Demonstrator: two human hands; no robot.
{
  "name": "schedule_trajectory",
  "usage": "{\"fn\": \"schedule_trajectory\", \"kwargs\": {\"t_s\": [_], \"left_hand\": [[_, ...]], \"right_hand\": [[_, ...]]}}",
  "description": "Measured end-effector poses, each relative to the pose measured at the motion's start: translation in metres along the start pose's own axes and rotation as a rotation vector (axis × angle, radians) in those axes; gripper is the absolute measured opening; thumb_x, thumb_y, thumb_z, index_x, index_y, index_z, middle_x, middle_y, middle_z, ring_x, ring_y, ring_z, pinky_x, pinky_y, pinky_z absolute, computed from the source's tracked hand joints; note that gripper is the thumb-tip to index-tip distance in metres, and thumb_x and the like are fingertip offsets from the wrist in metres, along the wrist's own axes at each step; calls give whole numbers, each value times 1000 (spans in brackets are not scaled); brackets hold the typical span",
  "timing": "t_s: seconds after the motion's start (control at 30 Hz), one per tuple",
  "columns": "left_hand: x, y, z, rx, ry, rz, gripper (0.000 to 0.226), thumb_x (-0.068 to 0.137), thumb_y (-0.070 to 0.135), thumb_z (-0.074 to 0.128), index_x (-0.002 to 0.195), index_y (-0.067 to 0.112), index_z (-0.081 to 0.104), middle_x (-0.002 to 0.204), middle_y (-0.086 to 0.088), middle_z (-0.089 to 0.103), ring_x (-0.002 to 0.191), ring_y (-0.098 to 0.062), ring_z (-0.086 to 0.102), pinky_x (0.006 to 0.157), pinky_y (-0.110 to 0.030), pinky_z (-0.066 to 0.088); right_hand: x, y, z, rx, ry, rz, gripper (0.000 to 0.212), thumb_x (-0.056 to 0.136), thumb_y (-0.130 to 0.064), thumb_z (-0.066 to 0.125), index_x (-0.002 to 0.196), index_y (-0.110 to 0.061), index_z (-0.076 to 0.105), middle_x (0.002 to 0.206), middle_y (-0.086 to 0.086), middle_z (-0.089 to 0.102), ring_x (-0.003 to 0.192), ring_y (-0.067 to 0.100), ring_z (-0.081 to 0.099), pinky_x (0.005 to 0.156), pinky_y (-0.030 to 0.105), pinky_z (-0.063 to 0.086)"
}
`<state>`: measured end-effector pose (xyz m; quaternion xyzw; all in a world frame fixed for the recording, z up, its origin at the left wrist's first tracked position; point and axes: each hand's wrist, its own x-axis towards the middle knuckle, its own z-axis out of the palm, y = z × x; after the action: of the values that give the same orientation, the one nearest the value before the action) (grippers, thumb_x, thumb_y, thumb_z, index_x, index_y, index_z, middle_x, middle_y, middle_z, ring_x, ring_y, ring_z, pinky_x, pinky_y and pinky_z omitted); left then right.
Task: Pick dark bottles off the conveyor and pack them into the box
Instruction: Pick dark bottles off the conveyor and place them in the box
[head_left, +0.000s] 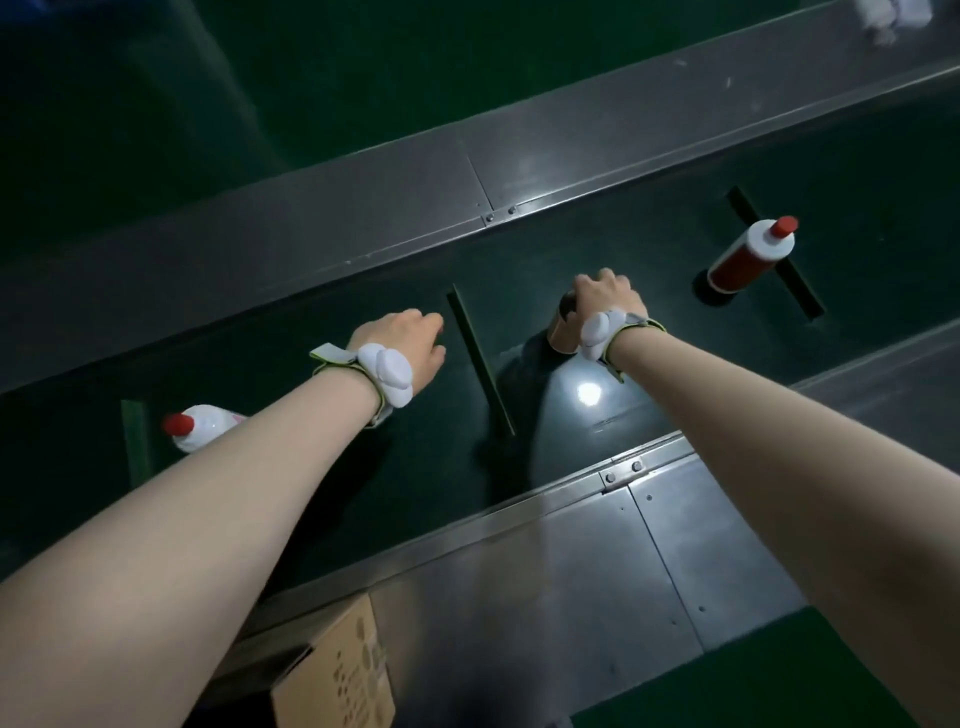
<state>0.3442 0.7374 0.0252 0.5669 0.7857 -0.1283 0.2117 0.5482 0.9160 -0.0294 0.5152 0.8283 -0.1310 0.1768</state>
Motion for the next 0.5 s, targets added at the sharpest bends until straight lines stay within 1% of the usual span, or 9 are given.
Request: {"fn": "schedule_trajectory", "kwargs": {"t_s": [0.1,0.17,0.23,0.3,0.5], "left_hand": [[1,-9,25,-1,-31,-20,36,112,39,42,135,19,59,130,-3,65,108,-28,67,86,-45,60],[1,-14,40,-3,-49,-16,37,112,39,42,138,19,58,134,-3,64,113,-29,66,87,-45,59],[-5,-16,50,4,-79,-24,38,112,39,42,140,20,58,137,-3,64,116,-29,66,88,-45,59],[-15,-18,52,-3,-83,-39,38,111,38,43,141,20,58,137,-3,64,119,-29,66,91,-46,59],[-55,-19,28,-42,-24,-39,37,111,40,43,139,23,59,134,0,65,118,-27,66,89,-46,60]], "right_hand": [[18,2,21,-12,-15,12,46,80,-12,70,125,-7,57,130,20,49,116,44,53,76,42,39],[27,5,33,-17,30,30,43,85,-11,66,126,-4,57,129,20,48,116,43,53,76,41,39],[27,4,41,-7,72,45,34,93,-10,59,126,-3,58,128,20,49,116,42,53,75,40,39],[23,2,43,-6,95,42,31,96,-10,55,126,-2,60,128,20,50,117,42,54,74,41,39],[-18,-9,30,21,91,-13,24,97,-12,55,118,-3,62,119,18,52,111,41,56,73,41,41]]}}
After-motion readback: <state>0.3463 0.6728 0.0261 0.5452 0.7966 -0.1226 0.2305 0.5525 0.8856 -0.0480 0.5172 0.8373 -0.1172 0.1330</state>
